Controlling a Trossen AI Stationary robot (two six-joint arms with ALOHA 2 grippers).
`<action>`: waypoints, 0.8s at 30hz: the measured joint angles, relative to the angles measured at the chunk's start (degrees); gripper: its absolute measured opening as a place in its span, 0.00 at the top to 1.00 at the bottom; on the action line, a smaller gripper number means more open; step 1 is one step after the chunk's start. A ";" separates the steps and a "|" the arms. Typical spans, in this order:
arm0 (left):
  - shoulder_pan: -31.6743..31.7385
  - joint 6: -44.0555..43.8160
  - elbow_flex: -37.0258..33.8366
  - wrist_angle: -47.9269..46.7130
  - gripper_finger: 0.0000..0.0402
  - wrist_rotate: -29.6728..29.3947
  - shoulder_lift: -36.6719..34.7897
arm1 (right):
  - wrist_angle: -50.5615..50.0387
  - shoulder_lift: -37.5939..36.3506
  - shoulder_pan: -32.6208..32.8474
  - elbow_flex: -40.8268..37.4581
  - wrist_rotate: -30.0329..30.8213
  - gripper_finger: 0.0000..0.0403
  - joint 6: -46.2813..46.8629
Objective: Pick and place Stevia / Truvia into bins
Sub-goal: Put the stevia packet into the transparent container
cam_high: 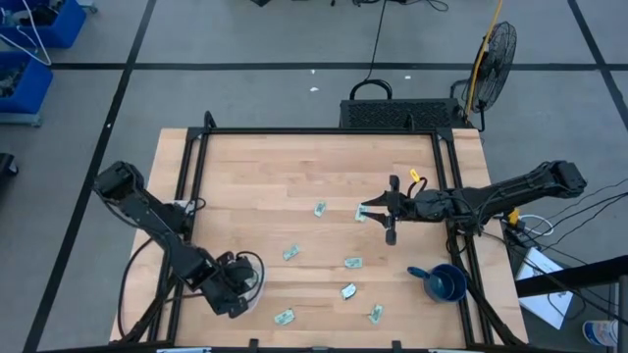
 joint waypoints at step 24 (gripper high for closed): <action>10.69 13.44 0.00 10.80 0.69 1.82 -0.07 | 0.07 0.62 -0.02 0.00 0.00 0.74 0.12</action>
